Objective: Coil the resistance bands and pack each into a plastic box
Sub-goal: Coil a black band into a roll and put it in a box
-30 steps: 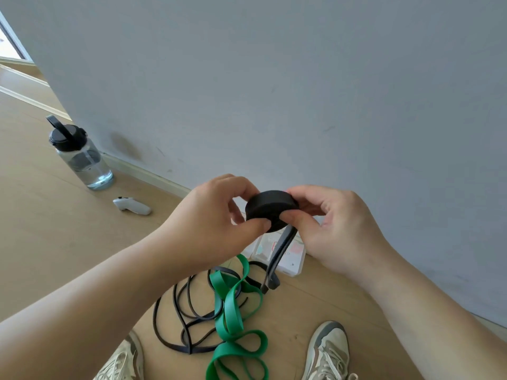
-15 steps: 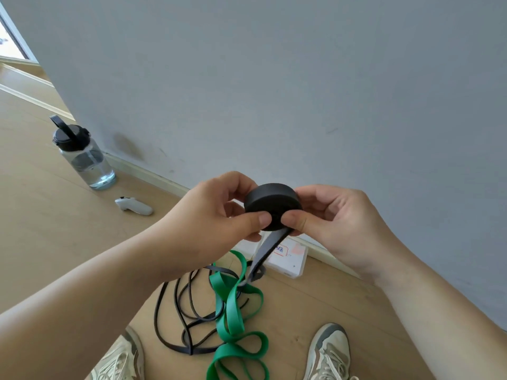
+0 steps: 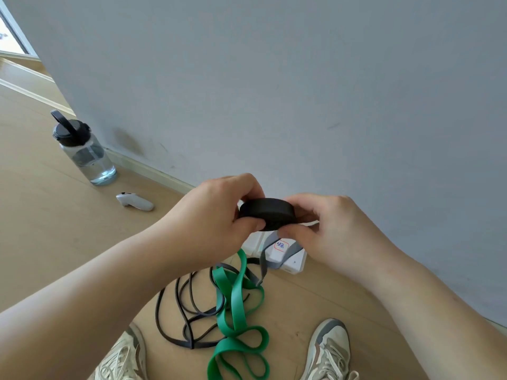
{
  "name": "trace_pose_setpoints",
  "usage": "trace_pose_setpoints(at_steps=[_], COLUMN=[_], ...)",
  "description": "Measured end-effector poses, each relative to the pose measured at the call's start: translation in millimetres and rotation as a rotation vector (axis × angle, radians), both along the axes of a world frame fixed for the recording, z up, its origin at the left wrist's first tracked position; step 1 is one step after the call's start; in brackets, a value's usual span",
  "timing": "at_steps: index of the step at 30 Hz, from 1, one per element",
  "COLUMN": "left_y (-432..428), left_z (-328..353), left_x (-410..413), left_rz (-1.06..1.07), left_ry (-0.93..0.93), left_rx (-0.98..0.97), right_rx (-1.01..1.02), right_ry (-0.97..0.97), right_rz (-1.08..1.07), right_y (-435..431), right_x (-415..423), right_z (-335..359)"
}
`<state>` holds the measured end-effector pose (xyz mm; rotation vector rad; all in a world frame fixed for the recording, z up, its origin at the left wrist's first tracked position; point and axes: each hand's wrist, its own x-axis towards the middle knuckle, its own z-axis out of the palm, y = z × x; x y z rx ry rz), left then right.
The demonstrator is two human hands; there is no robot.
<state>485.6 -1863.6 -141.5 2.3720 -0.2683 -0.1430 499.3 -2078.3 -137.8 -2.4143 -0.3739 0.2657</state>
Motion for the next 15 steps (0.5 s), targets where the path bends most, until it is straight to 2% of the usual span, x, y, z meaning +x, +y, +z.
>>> trace_pose_setpoints(at_steps=[3,6,8,9,10,13,15], left_y=[0.5,-0.7,-0.5,-1.0,-0.9,-2.3,-5.8], left_z=[2.3,2.5,3.4,2.3,-0.4,-5.6,-7.0], left_x=[-0.1,-1.5,-1.8,-2.6,-2.8,-4.4,-4.3], left_rz=[0.051,0.09,0.1,0.09,0.075,0.011,-0.067], left_ry=[0.169,0.291,0.334,0.321,0.265,-0.039,-0.126], left_rx=[-0.135,-0.365,-0.477,-0.45,-0.344,0.031,0.07], right_rx=[0.062,0.241,0.304,0.284,0.238,0.052,-0.064], right_ry=[0.031,0.123,0.113,0.091,0.074,0.017,-0.058], right_rz=[-0.016,-0.054,-0.086,-0.094,-0.091,-0.06,0.022], right_y=[-2.3,-3.7,-5.7,-6.1,-6.2,-0.4,3.5], right_x=[1.1,1.2,1.9,1.7,0.5,-2.9,-4.8], right_z=[2.1,6.7,8.5,8.7,8.2,4.8,-1.5])
